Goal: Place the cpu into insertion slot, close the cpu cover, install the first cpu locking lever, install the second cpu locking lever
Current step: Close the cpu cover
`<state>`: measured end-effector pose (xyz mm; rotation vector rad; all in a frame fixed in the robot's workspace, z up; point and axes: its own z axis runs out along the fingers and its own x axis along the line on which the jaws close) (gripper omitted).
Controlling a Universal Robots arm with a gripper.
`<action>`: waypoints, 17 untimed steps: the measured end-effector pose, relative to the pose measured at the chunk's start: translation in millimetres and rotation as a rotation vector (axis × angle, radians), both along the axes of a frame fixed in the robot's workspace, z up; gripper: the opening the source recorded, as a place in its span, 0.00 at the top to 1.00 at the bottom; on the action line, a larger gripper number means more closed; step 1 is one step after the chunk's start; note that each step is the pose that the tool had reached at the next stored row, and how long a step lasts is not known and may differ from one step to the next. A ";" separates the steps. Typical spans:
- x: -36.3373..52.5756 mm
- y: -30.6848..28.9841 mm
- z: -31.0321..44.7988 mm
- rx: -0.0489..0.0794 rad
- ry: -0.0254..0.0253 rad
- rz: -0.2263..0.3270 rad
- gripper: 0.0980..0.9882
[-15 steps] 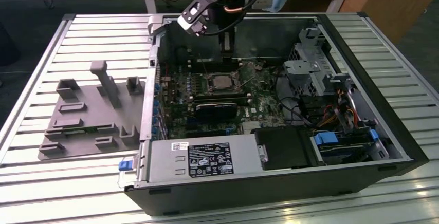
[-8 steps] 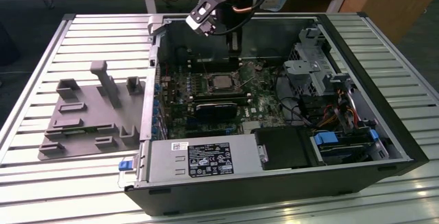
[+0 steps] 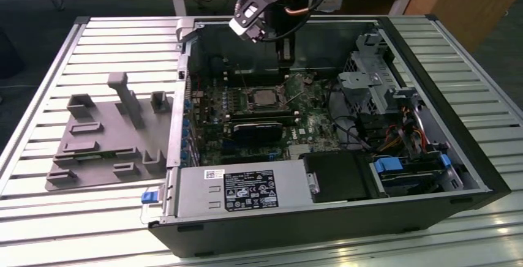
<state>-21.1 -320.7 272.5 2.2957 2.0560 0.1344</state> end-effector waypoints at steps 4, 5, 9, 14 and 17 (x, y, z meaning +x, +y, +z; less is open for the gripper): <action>9.2 0.0 0.0 0.000 -0.0001 0.000 1.00; 11.0 0.0 0.0 0.000 0.0000 0.000 1.00; 17.8 0.0 0.0 0.000 -0.0001 0.000 1.00; 27.1 0.0 0.0 0.000 0.0000 0.000 1.00; 34.6 0.0 0.0 0.000 0.0004 0.000 1.00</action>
